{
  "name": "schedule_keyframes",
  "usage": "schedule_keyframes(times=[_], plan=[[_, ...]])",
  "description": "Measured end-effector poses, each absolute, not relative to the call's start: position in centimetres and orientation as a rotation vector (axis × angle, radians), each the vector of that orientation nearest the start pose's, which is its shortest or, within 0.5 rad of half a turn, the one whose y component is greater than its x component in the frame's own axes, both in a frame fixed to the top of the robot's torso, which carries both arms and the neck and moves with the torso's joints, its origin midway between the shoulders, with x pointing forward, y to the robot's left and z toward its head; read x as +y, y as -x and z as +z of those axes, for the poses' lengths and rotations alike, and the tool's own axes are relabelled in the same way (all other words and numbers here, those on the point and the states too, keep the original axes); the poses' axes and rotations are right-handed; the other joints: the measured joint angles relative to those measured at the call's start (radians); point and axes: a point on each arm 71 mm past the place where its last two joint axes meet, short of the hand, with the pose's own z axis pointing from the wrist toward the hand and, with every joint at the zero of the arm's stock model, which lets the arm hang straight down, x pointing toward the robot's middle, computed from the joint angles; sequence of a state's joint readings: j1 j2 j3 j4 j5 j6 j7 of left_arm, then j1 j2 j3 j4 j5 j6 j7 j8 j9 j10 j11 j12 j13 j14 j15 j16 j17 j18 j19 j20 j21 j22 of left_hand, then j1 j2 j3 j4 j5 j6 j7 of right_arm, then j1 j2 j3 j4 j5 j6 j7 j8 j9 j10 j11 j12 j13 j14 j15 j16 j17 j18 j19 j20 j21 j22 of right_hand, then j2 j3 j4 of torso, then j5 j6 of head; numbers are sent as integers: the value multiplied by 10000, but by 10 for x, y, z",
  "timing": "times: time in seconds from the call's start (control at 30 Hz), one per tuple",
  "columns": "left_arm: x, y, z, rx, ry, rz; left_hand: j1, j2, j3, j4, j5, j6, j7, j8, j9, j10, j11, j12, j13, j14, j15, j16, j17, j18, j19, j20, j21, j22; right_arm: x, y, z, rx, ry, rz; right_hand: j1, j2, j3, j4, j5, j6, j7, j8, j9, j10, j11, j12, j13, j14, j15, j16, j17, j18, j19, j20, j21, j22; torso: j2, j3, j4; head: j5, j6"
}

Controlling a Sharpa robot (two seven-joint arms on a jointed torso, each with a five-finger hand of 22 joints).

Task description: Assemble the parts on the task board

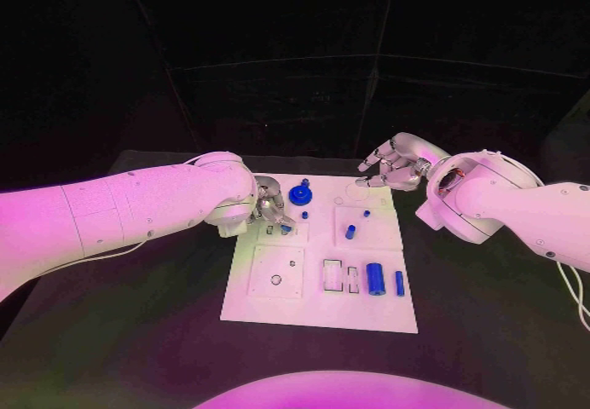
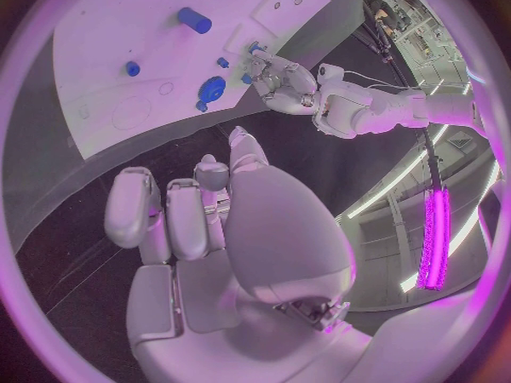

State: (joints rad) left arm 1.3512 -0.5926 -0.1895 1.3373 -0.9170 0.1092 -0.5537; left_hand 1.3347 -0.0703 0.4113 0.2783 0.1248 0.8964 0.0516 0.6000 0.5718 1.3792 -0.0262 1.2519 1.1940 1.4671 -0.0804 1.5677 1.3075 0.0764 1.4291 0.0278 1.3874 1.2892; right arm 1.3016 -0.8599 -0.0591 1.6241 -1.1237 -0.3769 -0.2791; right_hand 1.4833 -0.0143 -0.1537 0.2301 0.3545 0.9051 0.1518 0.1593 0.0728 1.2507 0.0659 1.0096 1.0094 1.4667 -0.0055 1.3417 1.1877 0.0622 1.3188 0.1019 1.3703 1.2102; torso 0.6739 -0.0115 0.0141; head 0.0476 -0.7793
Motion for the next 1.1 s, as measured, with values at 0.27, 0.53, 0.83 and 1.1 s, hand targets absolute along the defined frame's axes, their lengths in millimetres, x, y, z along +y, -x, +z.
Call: schedule_keyframes(times=[0.27, 0.53, 0.83, 1.1], plan=[[154, -507, -210, 22977, 2687, -4439, -825, -400, 1152, -341, -52, 1, 1, 247, 350, 30, -19, -48, 113, 2, -2, 0, 0, 0, 0, 0, 0, 95, -198, -487, -144, 17179, -2402, 6996, 0, 0, 0, 0, 0, 0, 0, 34, 0, 0, 0, 0, -1, 0, 0, 0, 0, 0, 0, 0, 0, 1, -1, 1, 3, 52, 2], [159, -501, -210, 22508, 3045, -4601, -950, -421, 1367, -480, -84, -18, -16, 306, 426, 58, 10, -48, 144, 2, -2, 0, 0, 1, 35, 36, 41, 159, -202, -488, -145, 17250, -2464, 6850, 0, 0, 0, 0, 36, 0, 0, 34, 1, -1, 0, 0, -2, 0, 0, 0, 1, 0, 0, 0, 0, 2, -1, 3, 3, 105, -30], [160, -497, -216, 22496, 3097, -4487, -985, -455, 1381, -494, -88, -33, -1, 306, 448, 57, 11, -48, 131, 1, -1, 0, 0, 1, 35, 36, 40, 167, -201, -489, -146, 17326, -2444, 6827, -1, 0, -27, 27, 36, 0, 0, 33, 1, -1, 1, 0, -2, 0, 0, 0, 1, 0, 0, 0, -36, -10, -5, 19, 3, 191, -63], [159, -496, -221, 22497, 2858, -4239, -1111, -461, 1464, -578, -89, -35, 0, 306, 448, 56, 12, -48, 109, 1, 0, 0, 0, 1, 35, 36, 39, 166, -200, -489, -146, 17334, -2434, 6834, -1, 0, -63, 63, 36, 0, 0, 33, 2, -1, 1, 0, -3, 0, 0, -36, -10, 0, 0, 0, -36, -10, -5, 19, -12, 219, -75]])
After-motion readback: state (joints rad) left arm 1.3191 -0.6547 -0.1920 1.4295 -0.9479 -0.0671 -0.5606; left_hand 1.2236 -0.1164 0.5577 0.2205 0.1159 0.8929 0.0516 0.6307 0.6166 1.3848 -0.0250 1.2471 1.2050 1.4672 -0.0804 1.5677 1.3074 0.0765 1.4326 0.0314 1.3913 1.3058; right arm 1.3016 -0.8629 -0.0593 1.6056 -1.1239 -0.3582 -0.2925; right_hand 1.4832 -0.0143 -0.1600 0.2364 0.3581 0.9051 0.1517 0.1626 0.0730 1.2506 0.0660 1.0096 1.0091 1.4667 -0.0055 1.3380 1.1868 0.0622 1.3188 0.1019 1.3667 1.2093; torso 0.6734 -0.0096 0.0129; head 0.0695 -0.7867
